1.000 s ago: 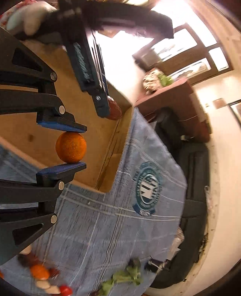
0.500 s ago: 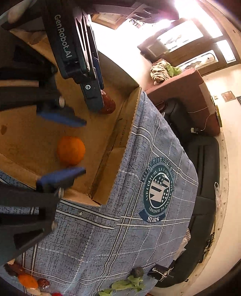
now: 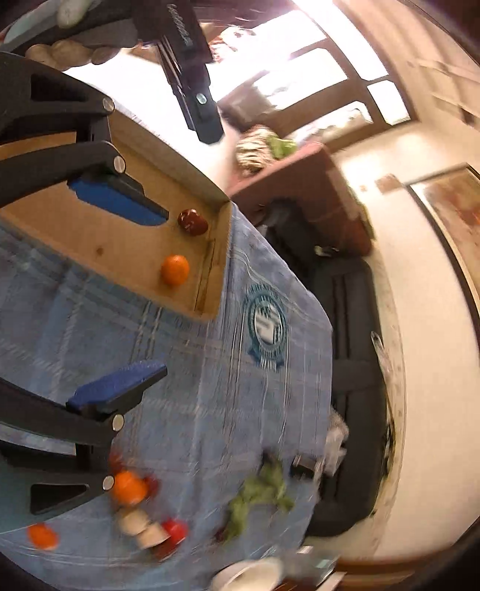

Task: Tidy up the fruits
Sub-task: 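Move both tools back over the fruit on the tablecloth, then grasp a round rice cake with the left tool while the right tool grasps an orange, then carry the rice cake and orange into the tray and open both tools, then withdraw both tools from the tray back over the tablecloth, then grasp a round rice cake with the right tool while the left tool grasps an orange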

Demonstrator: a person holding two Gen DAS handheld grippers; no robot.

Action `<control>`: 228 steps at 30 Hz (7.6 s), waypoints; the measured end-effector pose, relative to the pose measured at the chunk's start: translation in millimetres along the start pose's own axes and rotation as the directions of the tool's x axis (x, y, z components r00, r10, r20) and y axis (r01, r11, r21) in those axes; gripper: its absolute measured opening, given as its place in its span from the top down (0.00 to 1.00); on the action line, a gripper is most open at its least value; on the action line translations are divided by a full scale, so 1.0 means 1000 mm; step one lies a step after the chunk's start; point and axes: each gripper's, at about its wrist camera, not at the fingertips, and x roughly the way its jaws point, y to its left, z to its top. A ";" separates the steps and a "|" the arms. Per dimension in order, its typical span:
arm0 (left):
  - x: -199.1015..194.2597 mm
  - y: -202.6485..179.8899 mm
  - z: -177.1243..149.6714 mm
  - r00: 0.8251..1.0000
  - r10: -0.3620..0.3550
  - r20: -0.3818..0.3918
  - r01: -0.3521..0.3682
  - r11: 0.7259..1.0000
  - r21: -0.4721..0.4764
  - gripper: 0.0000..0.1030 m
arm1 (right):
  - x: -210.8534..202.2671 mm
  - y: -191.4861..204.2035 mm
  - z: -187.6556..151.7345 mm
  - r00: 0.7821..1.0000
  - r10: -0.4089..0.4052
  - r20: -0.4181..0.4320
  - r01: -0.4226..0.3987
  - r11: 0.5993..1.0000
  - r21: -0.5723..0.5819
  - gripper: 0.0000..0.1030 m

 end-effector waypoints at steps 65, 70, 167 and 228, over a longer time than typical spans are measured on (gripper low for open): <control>0.182 -0.182 -0.120 0.981 0.107 -0.164 -0.013 0.873 0.488 0.72 | -0.049 -0.175 -0.087 0.946 -0.300 -0.120 0.310 0.948 0.072 0.68; 0.176 -0.173 -0.118 0.980 0.120 -0.161 -0.034 0.890 0.455 0.72 | -0.060 -0.169 -0.090 0.957 -0.274 -0.092 0.281 0.956 0.082 0.69; -0.018 -0.141 -0.104 0.963 0.242 0.120 -0.267 0.921 0.283 0.14 | -0.088 -0.077 -0.086 0.994 -0.091 0.068 0.076 0.976 0.203 0.24; 0.110 -0.163 -0.116 0.977 0.093 -0.191 -0.026 0.945 0.327 0.14 | -0.017 -0.177 -0.026 0.912 -0.399 -0.091 0.406 0.910 0.085 0.59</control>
